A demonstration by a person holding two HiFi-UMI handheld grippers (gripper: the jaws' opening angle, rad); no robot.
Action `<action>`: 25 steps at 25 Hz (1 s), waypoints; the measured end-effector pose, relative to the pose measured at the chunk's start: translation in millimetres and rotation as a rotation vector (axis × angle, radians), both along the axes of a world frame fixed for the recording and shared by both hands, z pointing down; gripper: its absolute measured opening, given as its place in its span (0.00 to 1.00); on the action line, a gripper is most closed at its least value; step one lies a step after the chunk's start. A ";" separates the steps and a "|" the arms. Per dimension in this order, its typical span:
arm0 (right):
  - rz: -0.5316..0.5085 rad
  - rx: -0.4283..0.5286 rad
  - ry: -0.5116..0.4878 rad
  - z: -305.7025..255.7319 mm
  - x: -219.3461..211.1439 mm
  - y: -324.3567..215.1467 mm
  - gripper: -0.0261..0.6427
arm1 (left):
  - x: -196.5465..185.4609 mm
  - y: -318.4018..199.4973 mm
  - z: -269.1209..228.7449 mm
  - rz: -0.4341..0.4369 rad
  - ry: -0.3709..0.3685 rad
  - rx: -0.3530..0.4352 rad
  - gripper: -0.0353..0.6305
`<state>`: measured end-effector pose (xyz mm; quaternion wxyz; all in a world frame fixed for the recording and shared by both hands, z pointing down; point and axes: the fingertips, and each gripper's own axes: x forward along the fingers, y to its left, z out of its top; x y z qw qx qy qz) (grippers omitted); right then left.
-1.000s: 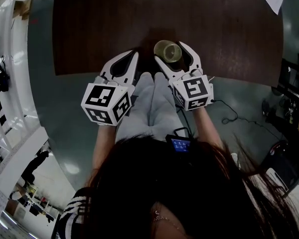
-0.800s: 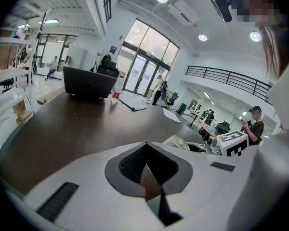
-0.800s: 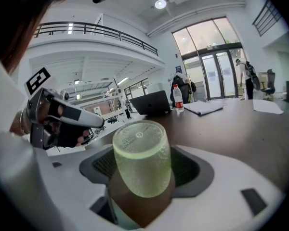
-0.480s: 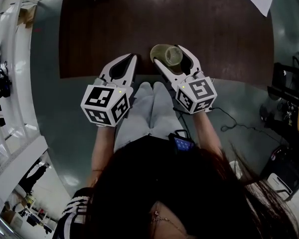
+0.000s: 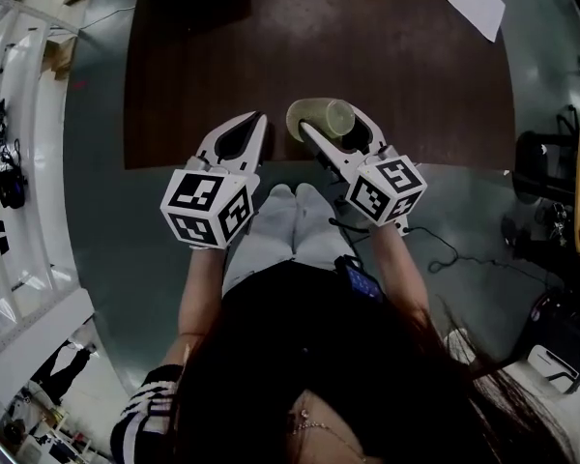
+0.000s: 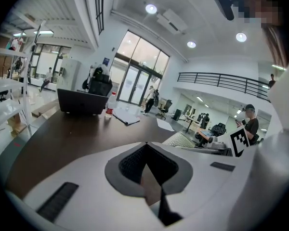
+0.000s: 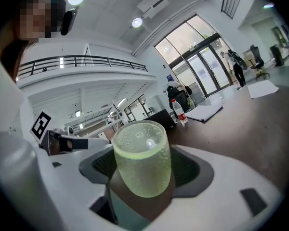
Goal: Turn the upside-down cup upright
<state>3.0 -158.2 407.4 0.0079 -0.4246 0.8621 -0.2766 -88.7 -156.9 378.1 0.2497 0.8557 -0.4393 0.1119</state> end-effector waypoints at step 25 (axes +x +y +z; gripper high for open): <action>0.063 -0.185 -0.658 -28.5 26.5 -0.3 0.57 | 9.0 10.6 -29.5 0.077 0.053 0.064 0.06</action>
